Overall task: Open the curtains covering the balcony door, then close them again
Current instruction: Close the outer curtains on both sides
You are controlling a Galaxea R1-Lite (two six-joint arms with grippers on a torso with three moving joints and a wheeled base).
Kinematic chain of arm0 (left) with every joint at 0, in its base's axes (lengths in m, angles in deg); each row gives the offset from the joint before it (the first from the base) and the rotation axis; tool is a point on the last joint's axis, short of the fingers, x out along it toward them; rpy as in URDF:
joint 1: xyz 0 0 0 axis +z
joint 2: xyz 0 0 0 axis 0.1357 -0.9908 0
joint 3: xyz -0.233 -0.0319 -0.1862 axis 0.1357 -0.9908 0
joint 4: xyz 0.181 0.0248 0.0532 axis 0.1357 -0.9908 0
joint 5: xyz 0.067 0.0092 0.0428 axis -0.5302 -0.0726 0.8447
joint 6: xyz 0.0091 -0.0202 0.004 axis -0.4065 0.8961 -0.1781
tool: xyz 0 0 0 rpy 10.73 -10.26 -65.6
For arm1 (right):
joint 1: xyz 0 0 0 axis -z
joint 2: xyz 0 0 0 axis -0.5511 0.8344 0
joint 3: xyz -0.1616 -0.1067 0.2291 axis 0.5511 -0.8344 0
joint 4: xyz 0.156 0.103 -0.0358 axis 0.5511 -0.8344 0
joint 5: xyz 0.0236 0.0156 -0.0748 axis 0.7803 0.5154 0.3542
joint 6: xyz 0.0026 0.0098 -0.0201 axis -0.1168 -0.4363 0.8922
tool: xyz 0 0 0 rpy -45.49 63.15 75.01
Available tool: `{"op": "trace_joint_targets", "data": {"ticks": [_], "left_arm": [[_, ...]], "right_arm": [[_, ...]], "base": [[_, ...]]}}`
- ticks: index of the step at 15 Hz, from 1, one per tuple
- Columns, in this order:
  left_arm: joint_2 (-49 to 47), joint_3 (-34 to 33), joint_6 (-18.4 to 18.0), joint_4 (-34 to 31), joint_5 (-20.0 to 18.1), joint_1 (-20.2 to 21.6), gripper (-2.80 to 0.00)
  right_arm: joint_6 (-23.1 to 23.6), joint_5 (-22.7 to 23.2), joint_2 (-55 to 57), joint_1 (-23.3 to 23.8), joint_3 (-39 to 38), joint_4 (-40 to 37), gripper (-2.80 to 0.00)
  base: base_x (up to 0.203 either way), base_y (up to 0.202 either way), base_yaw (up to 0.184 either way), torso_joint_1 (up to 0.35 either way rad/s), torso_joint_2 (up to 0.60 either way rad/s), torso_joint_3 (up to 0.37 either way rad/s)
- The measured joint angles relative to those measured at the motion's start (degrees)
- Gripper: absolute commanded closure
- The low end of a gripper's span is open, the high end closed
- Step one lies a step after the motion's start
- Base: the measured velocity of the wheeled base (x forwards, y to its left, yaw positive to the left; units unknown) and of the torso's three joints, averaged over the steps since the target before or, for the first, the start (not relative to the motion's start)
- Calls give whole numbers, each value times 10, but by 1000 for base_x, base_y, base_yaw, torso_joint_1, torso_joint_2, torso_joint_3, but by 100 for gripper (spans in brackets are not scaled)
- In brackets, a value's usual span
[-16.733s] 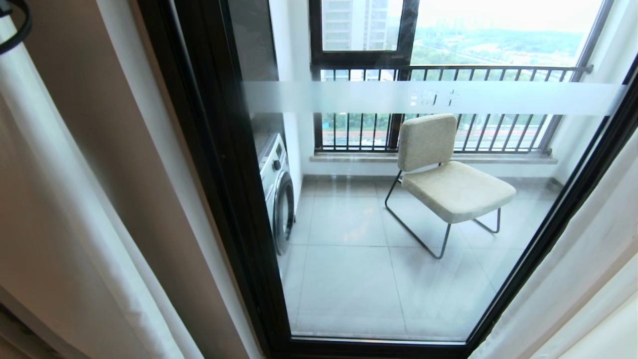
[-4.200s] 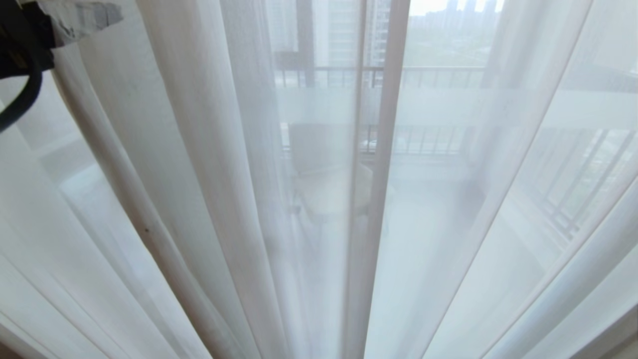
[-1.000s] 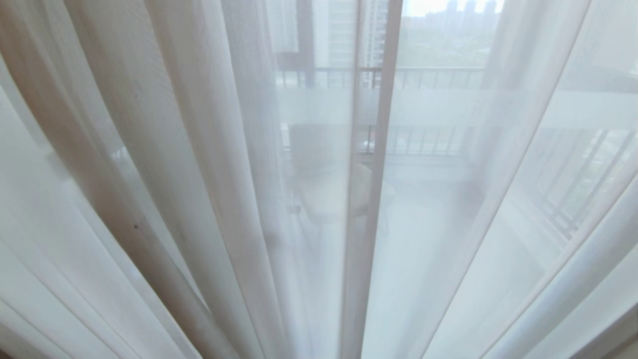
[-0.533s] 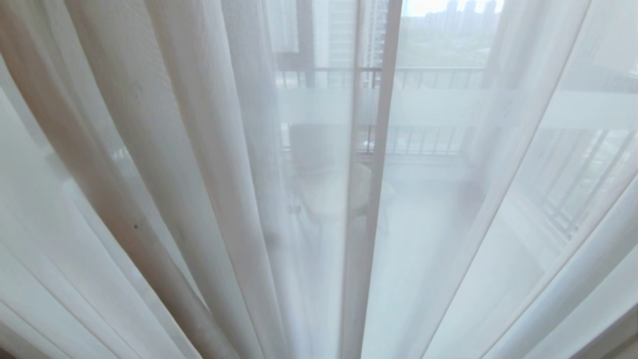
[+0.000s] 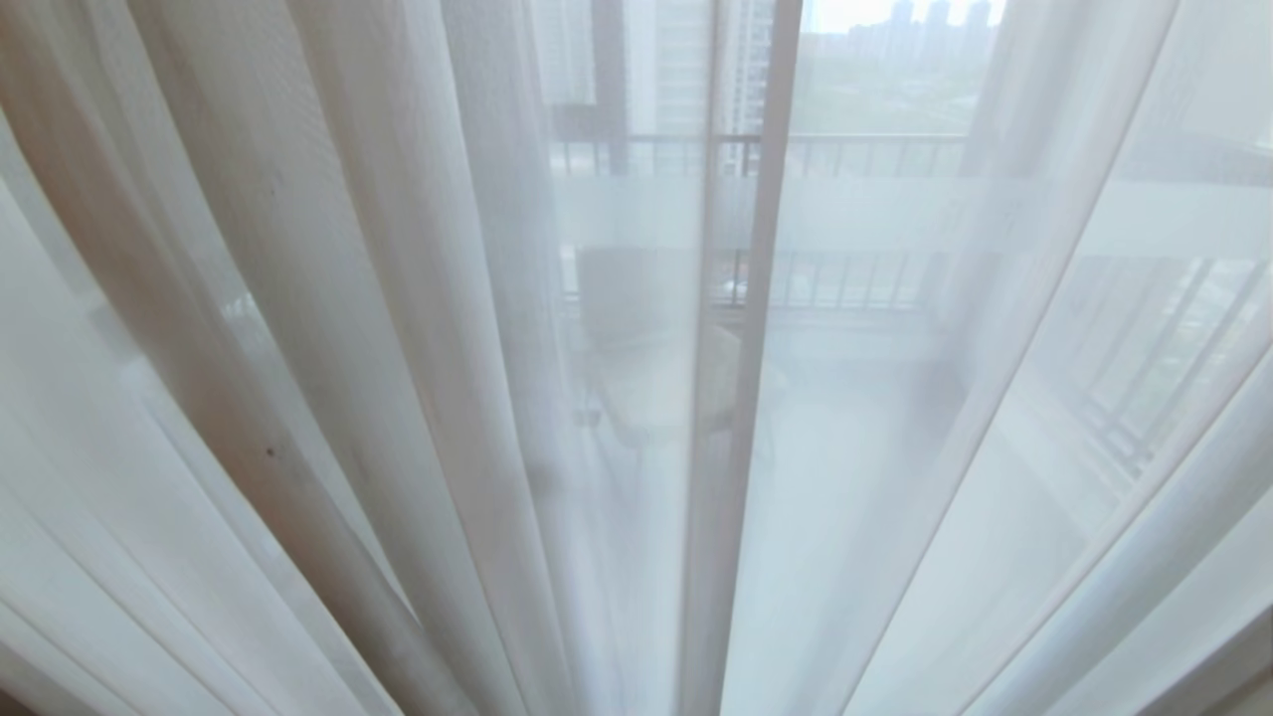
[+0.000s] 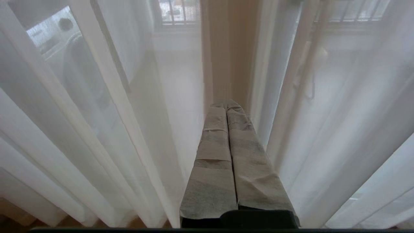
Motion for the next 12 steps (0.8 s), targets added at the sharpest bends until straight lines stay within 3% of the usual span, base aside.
{"op": "trace_joint_targets", "data": {"ticks": [12], "left_arm": [[2,-3,-2,4,-1,0,0]], "right_arm": [[0,0,0,0,0,0,0]], "base": [[0,0,0,0,0,0]]}}
